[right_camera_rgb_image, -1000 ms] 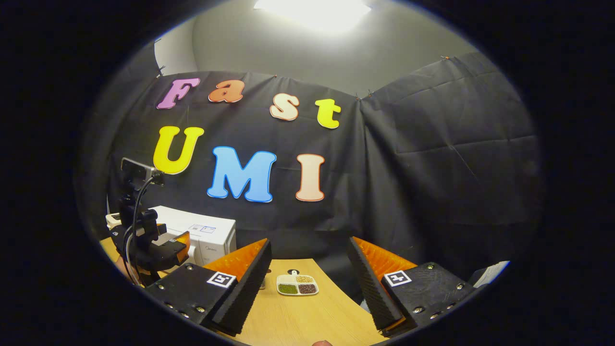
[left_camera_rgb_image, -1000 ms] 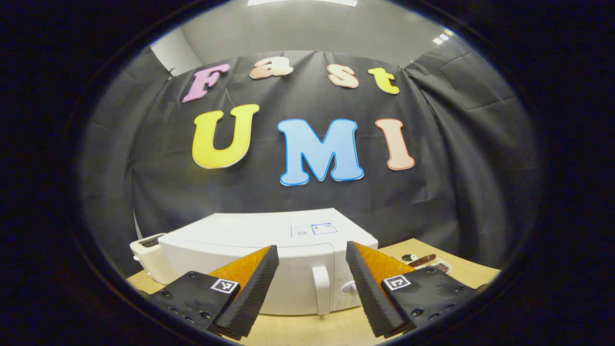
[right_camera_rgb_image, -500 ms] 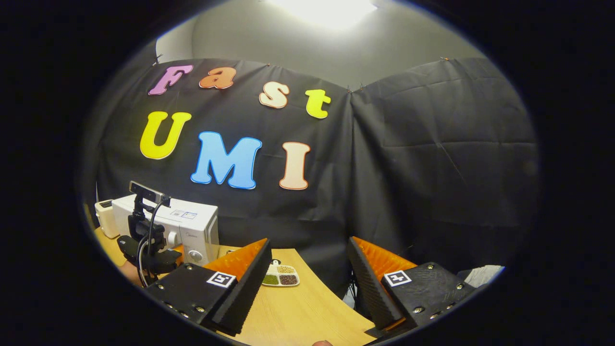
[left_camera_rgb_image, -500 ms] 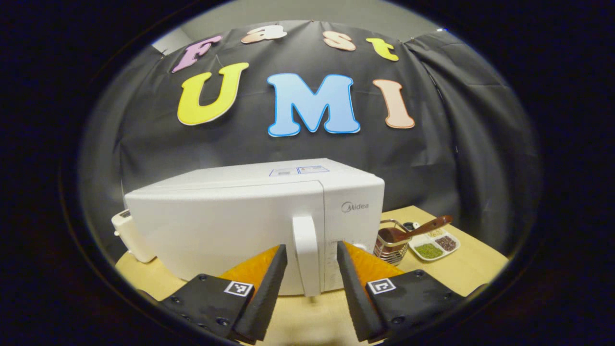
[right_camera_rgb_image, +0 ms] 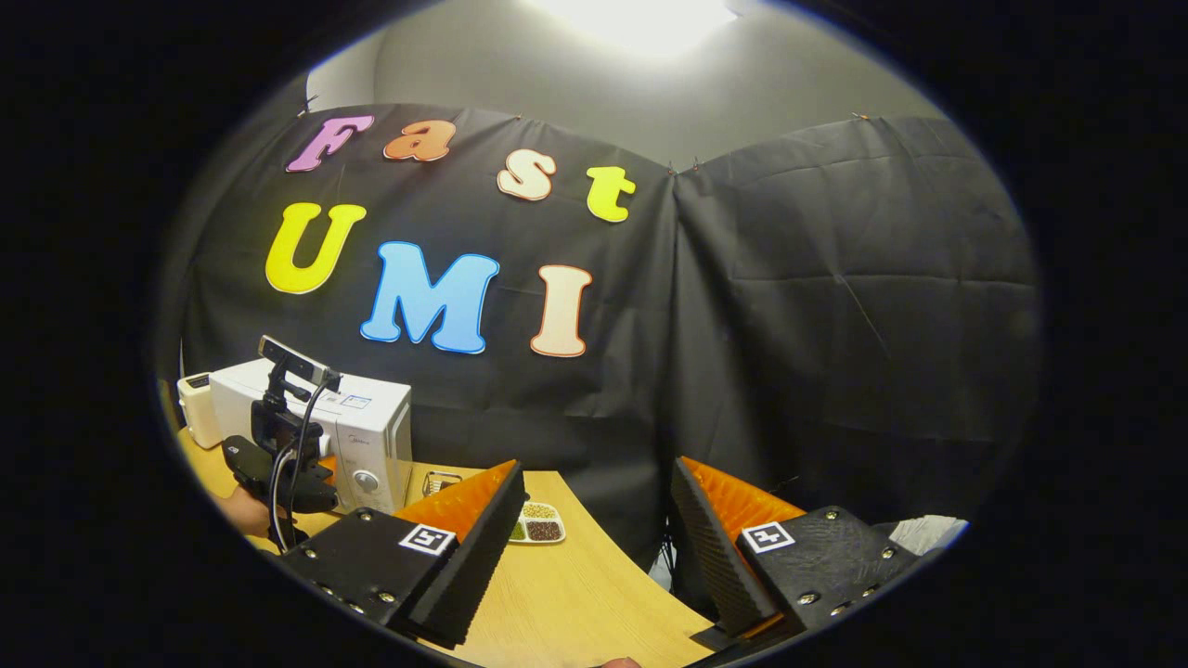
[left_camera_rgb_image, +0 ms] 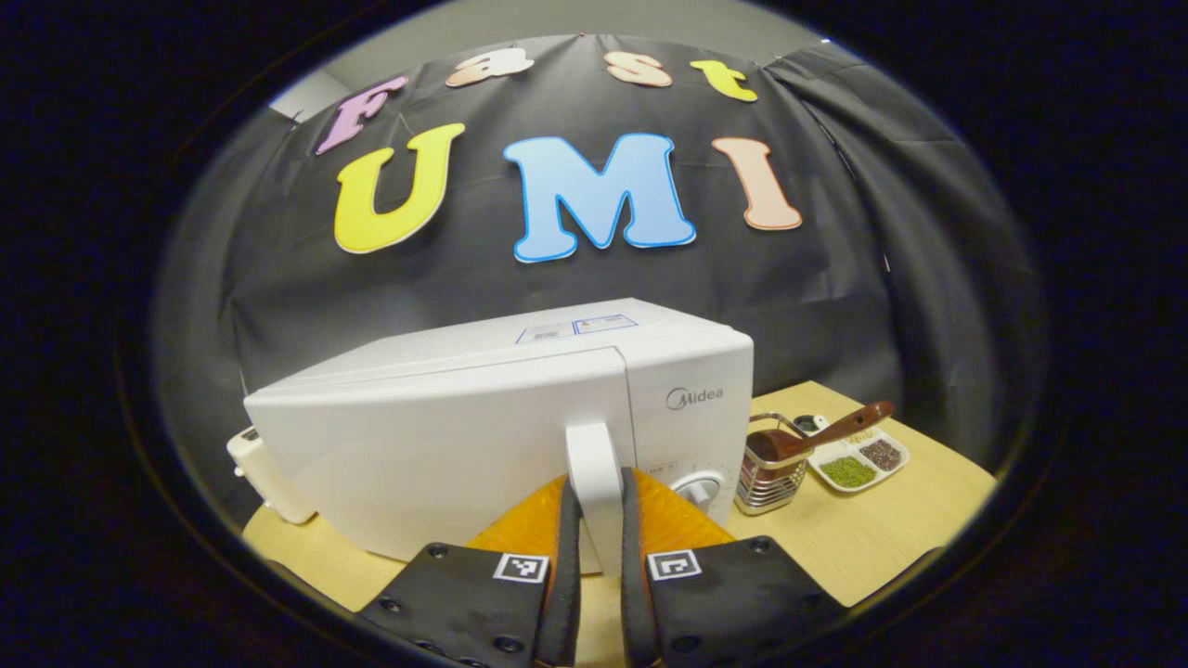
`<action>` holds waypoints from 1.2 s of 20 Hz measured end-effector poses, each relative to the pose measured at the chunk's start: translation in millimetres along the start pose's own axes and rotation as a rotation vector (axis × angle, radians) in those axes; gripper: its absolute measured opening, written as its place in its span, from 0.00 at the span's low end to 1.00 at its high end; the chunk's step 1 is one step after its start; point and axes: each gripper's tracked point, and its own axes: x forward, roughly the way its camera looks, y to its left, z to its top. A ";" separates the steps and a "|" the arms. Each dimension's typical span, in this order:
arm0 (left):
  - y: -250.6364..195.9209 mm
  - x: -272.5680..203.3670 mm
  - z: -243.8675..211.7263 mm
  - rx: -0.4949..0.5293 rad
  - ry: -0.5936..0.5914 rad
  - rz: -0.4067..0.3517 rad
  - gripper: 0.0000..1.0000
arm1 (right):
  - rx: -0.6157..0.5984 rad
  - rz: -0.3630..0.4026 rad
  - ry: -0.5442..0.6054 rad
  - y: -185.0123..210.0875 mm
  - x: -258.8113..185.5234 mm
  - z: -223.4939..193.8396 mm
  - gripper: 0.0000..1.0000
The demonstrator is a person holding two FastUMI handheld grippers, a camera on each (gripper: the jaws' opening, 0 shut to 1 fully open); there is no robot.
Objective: Open the microwave oven with the left hand, put the food in, and close the microwave oven.
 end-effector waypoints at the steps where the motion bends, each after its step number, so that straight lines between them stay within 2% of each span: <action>1: 0.3 3.7 -1.1 -0.014 0.016 -0.008 0.22 | 0.003 0.002 0.001 -0.2 -0.5 0.0 0.96; 4: -0.3 -2.9 -1.2 -0.066 0.044 -0.043 0.16 | 0.011 0.001 -0.015 -2.8 -2.5 4.9 0.96; 5: 0.0 -5.1 -0.5 -0.058 0.050 -0.042 0.18 | 0.016 0.002 -0.022 -3.7 -2.7 6.3 0.96; 6: -0.3 -15.9 -8.6 -0.067 0.085 -0.034 0.16 | 0.021 0.006 -0.027 -3.4 -2.7 7.3 0.96; 8: 1.6 -39.4 -6.2 -0.065 0.033 -0.046 0.18 | 0.031 0.018 -0.027 -2.7 -2.5 5.2 0.96; 12: 7.8 -72.2 -17.6 -0.061 0.053 -0.082 0.16 | 0.068 0.080 -0.020 5.3 -2.7 -2.0 0.96; 13: 10.4 -80.6 -18.5 -0.061 0.053 -0.076 0.18 | 0.081 0.096 -0.032 6.4 -5.7 1.5 0.96; 18: 28.7 -131.1 -32.3 -0.065 0.053 -0.020 0.16 | 0.094 0.203 -0.073 14.7 -21.4 6.8 0.96; 20: 40.9 -153.1 -37.4 -0.064 0.056 0.013 0.13 | 0.104 0.250 -0.084 18.2 -28.0 8.6 0.96; 24: 67.0 -189.8 -49.8 -0.073 0.068 0.082 0.15 | 0.109 0.355 -0.097 30.2 -44.8 8.7 0.96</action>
